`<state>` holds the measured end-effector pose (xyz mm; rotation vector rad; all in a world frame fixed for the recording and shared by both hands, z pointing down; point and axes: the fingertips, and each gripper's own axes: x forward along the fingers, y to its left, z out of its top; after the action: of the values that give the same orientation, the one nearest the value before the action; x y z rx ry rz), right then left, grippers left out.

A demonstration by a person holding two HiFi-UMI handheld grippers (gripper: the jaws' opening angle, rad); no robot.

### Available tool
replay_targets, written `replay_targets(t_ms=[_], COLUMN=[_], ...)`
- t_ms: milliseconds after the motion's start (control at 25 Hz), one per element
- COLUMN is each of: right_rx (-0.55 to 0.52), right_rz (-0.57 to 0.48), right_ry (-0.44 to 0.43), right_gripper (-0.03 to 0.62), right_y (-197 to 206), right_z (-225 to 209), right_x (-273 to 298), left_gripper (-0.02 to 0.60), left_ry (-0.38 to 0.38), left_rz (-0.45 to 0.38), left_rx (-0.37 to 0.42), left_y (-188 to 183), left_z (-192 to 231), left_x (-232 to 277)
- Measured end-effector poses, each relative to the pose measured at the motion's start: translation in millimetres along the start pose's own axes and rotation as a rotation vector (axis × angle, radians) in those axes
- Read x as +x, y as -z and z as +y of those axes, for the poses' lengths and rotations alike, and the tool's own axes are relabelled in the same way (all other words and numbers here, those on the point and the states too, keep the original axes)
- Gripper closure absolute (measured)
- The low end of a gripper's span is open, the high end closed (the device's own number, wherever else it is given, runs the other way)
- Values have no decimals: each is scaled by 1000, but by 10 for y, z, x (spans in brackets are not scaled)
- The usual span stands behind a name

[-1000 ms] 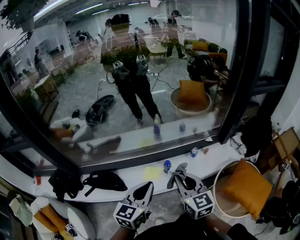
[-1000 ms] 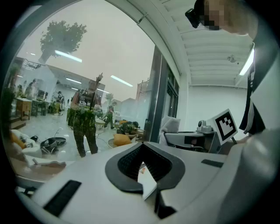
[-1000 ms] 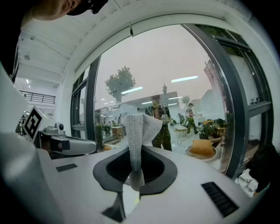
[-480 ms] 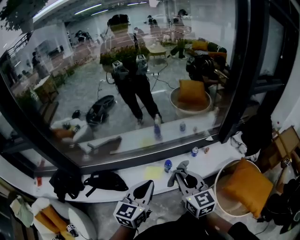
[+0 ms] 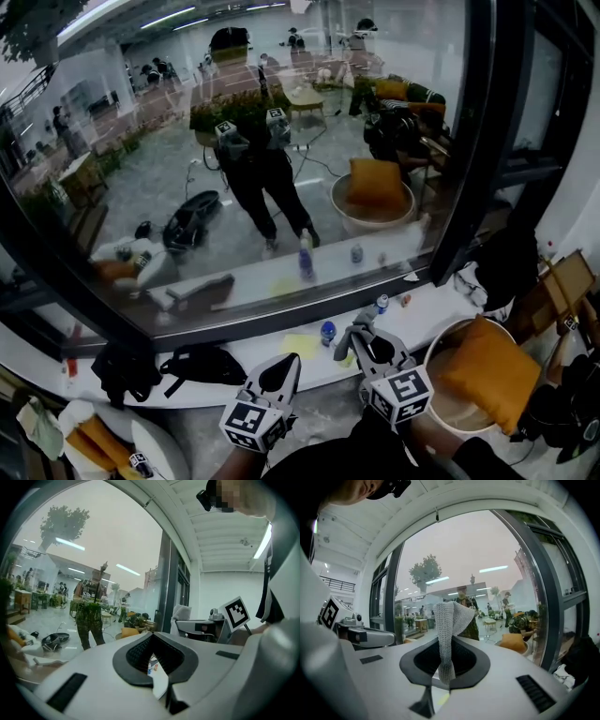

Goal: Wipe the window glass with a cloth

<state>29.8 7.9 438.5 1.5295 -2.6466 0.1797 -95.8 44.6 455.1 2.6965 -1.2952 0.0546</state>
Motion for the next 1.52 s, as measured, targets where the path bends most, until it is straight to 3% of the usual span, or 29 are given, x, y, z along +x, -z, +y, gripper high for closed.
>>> replay_targets(t_ms=[280, 640, 880, 1040, 1520], right_rx=[-14, -44, -67, -98, -153], right_rz=[-22, -52, -88, -107, -95], right_ry=[54, 98, 151, 175, 223], right_gripper=[542, 542, 542, 542, 542], right_y=[-216, -555, -751, -940, -1310], right_z=[-761, -1790, -2613, -2986, -4138], right_x=[328, 889, 1109, 1295, 1785], left_gripper=[574, 574, 574, 574, 574], left_ry=[-16, -3, 49, 79, 93], left_rz=[-14, -21, 5, -27, -39], left_rx=[28, 8, 5, 44, 49], left_y=[-173, -412, -529, -601, -895], left_z=[101, 206, -13, 7, -142], left_x=[534, 1602, 2402, 2795, 3691])
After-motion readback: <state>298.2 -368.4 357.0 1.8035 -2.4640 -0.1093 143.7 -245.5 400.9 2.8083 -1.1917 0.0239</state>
